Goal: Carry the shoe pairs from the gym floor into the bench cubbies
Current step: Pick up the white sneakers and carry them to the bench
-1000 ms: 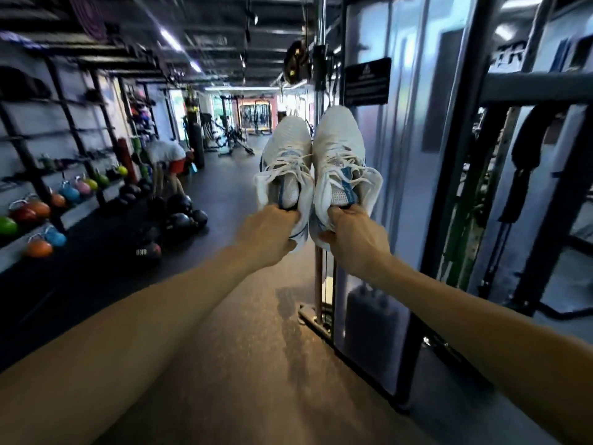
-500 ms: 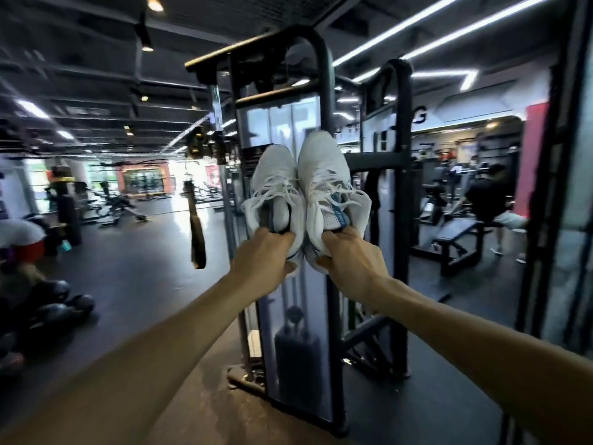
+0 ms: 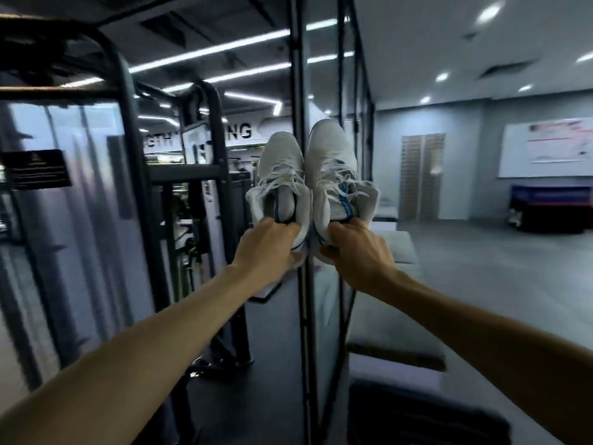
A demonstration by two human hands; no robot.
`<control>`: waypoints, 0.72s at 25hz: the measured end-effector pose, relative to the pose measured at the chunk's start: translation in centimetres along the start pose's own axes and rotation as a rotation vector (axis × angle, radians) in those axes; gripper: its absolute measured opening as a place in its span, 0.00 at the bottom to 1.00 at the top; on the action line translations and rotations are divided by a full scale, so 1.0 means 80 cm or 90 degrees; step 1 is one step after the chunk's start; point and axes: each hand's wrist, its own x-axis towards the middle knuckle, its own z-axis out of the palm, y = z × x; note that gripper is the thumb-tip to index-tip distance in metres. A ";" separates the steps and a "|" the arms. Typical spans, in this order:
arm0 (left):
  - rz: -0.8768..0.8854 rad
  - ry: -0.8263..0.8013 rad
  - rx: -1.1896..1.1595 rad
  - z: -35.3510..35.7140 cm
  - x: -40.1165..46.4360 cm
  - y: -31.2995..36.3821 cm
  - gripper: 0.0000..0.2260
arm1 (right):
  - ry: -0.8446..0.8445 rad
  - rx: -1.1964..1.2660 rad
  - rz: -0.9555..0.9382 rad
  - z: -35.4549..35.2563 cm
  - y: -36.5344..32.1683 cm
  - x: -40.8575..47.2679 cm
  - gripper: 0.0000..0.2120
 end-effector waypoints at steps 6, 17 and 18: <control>0.130 0.008 -0.080 0.056 0.098 0.248 0.12 | 0.031 -0.125 0.135 -0.129 0.210 -0.105 0.10; 0.276 -0.041 -0.186 0.142 0.244 0.668 0.13 | 0.020 -0.241 0.278 -0.320 0.574 -0.261 0.06; 0.287 -0.043 -0.196 0.149 0.259 0.695 0.13 | 0.032 -0.236 0.282 -0.328 0.602 -0.266 0.06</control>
